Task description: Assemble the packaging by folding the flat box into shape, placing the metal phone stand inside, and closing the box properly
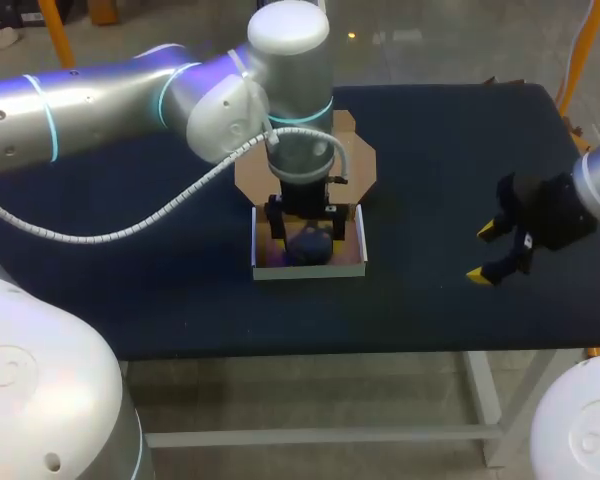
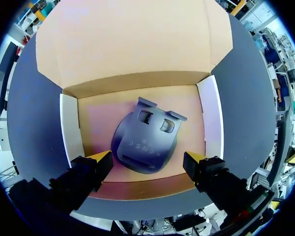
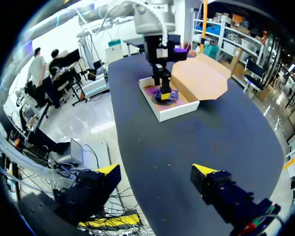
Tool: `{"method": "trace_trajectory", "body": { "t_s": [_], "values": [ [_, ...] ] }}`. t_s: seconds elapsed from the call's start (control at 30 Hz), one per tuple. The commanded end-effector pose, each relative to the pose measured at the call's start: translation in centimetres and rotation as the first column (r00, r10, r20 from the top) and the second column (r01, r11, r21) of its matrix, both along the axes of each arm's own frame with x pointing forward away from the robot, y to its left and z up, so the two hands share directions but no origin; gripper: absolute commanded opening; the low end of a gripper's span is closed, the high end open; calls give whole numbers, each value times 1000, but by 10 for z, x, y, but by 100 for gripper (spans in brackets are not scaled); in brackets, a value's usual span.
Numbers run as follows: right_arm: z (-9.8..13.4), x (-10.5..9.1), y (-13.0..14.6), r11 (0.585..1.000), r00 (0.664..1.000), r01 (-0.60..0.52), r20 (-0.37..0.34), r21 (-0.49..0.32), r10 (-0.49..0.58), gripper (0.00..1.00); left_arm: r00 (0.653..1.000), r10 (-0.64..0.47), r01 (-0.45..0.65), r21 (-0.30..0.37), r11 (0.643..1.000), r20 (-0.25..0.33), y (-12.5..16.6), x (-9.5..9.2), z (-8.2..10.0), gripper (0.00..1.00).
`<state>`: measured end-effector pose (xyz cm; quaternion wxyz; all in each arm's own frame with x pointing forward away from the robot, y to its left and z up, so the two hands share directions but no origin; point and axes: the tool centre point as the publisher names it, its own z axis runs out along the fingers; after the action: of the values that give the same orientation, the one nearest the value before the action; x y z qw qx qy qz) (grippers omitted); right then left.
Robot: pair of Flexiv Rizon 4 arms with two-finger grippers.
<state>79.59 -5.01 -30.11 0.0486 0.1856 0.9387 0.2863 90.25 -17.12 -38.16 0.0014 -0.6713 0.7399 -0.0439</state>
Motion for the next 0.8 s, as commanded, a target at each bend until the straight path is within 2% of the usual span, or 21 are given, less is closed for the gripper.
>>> {"method": "trace_trajectory", "body": {
  "t_s": [0.03, 0.8],
  "values": [
    [1, -1, -2, 1000, 1000, -2, 2, 6, 2, 100, 1000, 13, -14, 16, 1000, 17, -6, -6, -5, 100],
    [1, -1, -2, 1000, 1000, -2, 2, 6, 2, 100, 996, 84, -83, 51, 995, -21, -9, -36, -17, 100]
  ]
}}
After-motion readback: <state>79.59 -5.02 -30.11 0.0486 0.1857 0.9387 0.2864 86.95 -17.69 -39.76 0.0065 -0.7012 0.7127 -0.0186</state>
